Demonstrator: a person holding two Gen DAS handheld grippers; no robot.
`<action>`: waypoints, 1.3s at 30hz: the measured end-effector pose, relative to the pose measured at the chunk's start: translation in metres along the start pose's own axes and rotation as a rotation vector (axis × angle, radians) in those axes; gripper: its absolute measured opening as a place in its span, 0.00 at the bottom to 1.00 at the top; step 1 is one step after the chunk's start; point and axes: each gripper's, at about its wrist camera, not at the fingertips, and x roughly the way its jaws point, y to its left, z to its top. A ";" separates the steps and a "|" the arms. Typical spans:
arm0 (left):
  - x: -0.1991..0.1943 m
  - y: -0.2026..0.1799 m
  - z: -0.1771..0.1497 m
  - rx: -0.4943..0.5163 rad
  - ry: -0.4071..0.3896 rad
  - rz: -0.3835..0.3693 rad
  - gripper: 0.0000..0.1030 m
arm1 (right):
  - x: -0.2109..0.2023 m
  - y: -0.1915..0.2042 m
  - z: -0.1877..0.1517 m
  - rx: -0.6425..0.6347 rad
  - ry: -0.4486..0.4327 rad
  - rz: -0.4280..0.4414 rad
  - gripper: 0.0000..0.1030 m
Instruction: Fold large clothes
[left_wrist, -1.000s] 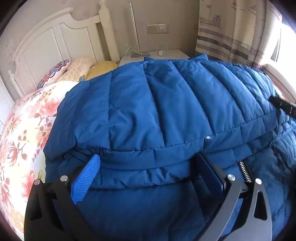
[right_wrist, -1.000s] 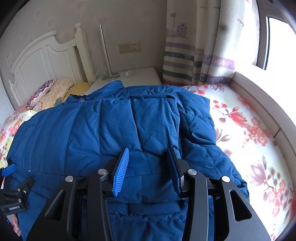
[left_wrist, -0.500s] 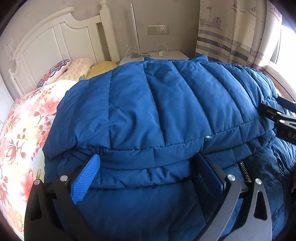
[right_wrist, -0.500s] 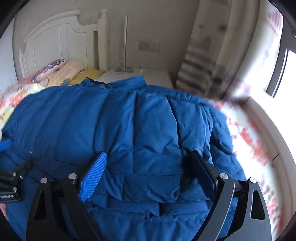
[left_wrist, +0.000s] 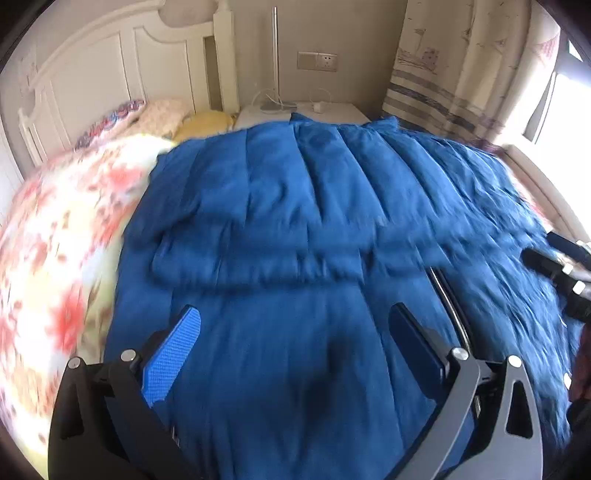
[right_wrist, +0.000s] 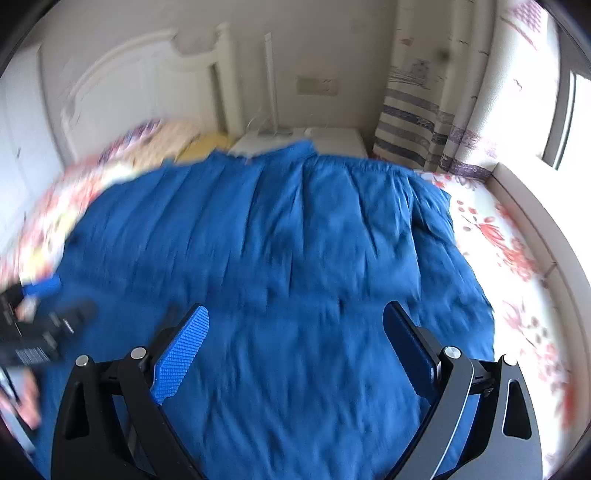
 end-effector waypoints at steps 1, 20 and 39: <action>0.000 0.002 -0.006 0.002 0.024 0.002 0.98 | 0.000 0.001 -0.009 -0.020 0.037 0.003 0.89; -0.043 -0.011 -0.085 0.035 0.004 0.063 0.98 | -0.041 0.035 -0.083 -0.123 0.077 0.034 0.89; -0.083 -0.041 -0.161 0.177 -0.005 0.063 0.98 | -0.079 0.039 -0.166 -0.223 0.067 0.062 0.90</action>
